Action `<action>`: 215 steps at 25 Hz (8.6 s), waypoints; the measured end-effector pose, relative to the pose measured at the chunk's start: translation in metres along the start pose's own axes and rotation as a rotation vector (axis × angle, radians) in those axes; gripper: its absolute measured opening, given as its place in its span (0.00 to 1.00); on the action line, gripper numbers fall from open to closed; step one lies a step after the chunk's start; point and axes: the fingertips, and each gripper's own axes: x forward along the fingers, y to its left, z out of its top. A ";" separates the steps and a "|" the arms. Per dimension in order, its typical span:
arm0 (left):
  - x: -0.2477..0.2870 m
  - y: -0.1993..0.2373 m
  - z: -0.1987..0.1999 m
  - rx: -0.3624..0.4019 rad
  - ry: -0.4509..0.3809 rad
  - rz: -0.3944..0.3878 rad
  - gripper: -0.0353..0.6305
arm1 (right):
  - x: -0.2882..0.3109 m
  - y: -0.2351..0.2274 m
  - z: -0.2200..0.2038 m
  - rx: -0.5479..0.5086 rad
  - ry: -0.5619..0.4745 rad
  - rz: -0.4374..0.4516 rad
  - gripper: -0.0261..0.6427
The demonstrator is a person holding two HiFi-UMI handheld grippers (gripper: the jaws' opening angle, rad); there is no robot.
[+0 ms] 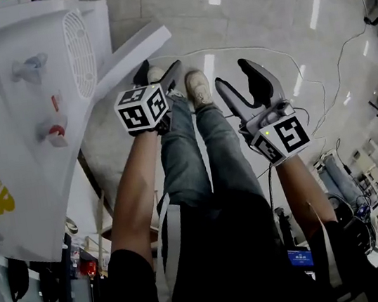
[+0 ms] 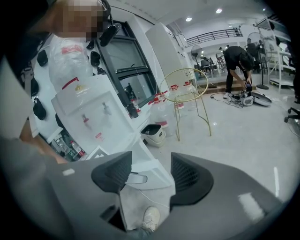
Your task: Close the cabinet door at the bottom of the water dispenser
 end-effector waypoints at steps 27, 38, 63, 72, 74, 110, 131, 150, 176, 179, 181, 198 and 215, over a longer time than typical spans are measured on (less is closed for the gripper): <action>0.002 0.019 0.033 0.023 -0.036 0.070 0.66 | 0.069 -0.009 0.039 -0.065 0.029 0.080 0.41; 0.016 0.023 0.061 -0.042 -0.107 0.137 0.66 | 0.098 -0.023 0.055 -0.086 0.085 0.168 0.41; 0.032 0.045 0.094 -0.107 -0.162 0.213 0.66 | 0.141 -0.041 0.073 -0.150 0.108 0.241 0.39; 0.032 0.059 0.109 -0.117 -0.177 0.231 0.66 | 0.154 -0.044 0.076 -0.153 0.112 0.240 0.38; 0.031 0.063 0.112 -0.118 -0.182 0.236 0.66 | 0.157 -0.044 0.076 -0.157 0.116 0.244 0.38; 0.042 0.096 0.146 -0.155 -0.215 0.298 0.66 | 0.182 -0.061 0.088 -0.173 0.157 0.252 0.37; 0.043 0.110 0.164 -0.165 -0.241 0.379 0.66 | 0.190 -0.066 0.096 -0.158 0.172 0.252 0.37; 0.049 0.121 0.195 -0.200 -0.287 0.498 0.69 | 0.206 -0.079 0.102 -0.157 0.192 0.258 0.37; 0.046 0.082 0.231 -0.097 -0.291 0.432 0.69 | 0.184 -0.068 0.133 -0.152 0.099 0.240 0.37; 0.042 0.060 0.238 -0.024 -0.298 0.379 0.69 | 0.161 -0.068 0.134 -0.156 0.054 0.199 0.37; 0.035 0.041 0.245 0.021 -0.307 0.342 0.69 | 0.141 -0.066 0.134 -0.162 0.027 0.170 0.37; -0.133 -0.208 0.285 0.360 -0.437 0.083 0.25 | -0.078 0.006 0.203 -0.166 -0.222 0.027 0.36; -0.375 -0.321 0.267 0.599 -0.666 -0.036 0.06 | -0.161 0.142 0.263 -0.326 -0.353 0.160 0.35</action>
